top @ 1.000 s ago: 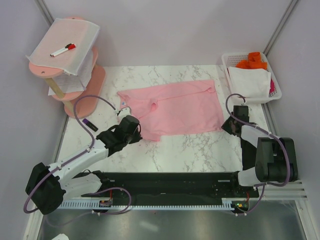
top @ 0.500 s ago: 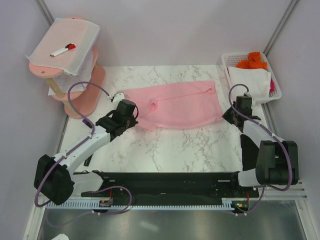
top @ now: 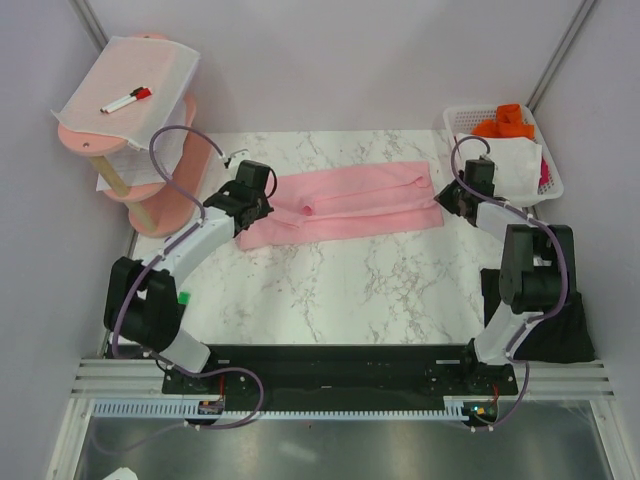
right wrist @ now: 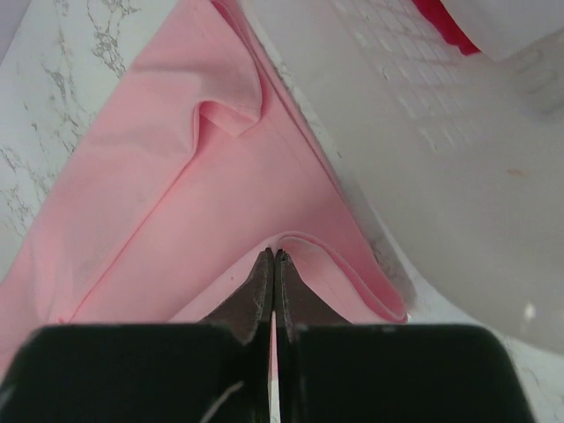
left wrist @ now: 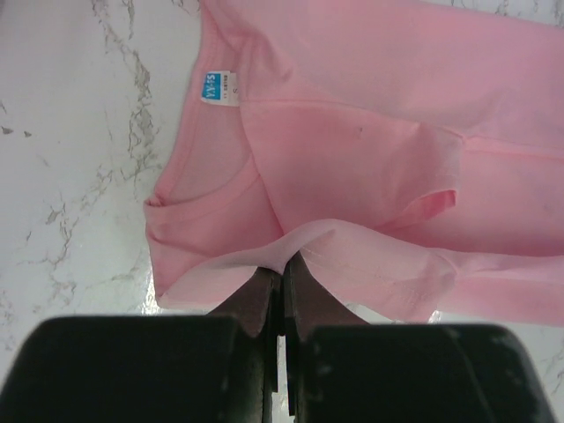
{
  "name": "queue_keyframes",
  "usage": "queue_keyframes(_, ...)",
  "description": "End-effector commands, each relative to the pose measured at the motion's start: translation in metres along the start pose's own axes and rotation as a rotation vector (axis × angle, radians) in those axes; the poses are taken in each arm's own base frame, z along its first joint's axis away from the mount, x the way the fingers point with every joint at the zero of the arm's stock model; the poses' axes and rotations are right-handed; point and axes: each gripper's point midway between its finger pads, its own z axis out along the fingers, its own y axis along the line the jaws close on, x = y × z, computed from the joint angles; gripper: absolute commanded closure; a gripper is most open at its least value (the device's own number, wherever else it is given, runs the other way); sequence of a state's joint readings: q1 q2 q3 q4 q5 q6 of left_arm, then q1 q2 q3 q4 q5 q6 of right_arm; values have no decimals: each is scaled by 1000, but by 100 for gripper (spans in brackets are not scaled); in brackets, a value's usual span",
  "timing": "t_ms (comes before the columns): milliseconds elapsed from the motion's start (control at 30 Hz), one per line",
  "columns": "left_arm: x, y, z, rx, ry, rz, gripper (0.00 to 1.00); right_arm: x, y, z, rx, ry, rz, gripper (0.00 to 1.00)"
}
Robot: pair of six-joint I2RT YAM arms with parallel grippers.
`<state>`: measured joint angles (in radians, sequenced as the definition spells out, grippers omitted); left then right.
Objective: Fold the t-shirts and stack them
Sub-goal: Fold the other side of the tshirt into a rectangle
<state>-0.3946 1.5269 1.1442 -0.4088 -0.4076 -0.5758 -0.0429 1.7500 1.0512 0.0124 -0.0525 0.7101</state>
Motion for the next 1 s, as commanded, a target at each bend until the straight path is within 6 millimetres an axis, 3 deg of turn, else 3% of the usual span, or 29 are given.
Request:
queue_keyframes(0,-28,-8,17,2,-40,32,98,-31,35,13,-91,-62,-2,100)
queue_keyframes(100,-34,-9,26,-1,-37,29,98,-42,47,23,-114,-70,-5,100)
queue_keyframes(400,-39,-11,59,-7,10,31,98,-34,48,70,-84,-8,-19,96)
queue_keyframes(500,-44,-15,64,8,13,27,98,-26,44,82,-65,39,-23,82)
queue_keyframes(533,-46,-18,68,12,14,28,98,-24,43,83,-69,45,-28,61)
queue_keyframes(600,-55,-24,70,22,0,32,98,-25,46,80,-104,19,-27,34)
queue_keyframes(633,-58,-23,72,20,-2,33,98,-27,48,77,-116,5,-22,12)
queue_keyframes(667,-54,-22,79,7,18,39,98,-32,51,71,-131,-26,-24,2)
queue_keyframes(733,-68,-26,82,7,2,31,97,-36,57,64,-160,-50,-30,2)
queue_keyframes(767,-60,-23,91,-13,36,44,97,-39,62,59,-176,-60,-40,2)
queue_keyframes(800,-72,-28,92,-6,18,41,97,-40,66,58,-190,-61,-51,2)
queue_keyframes(867,-66,-28,108,-28,43,56,97,-41,74,55,-217,-59,-72,2)
queue_keyframes(900,-73,-31,110,-31,42,58,97,-38,79,54,-237,-46,-79,2)
queue_keyframes(967,-74,-29,119,-44,61,61,89,-36,85,53,-263,-39,-93,2)
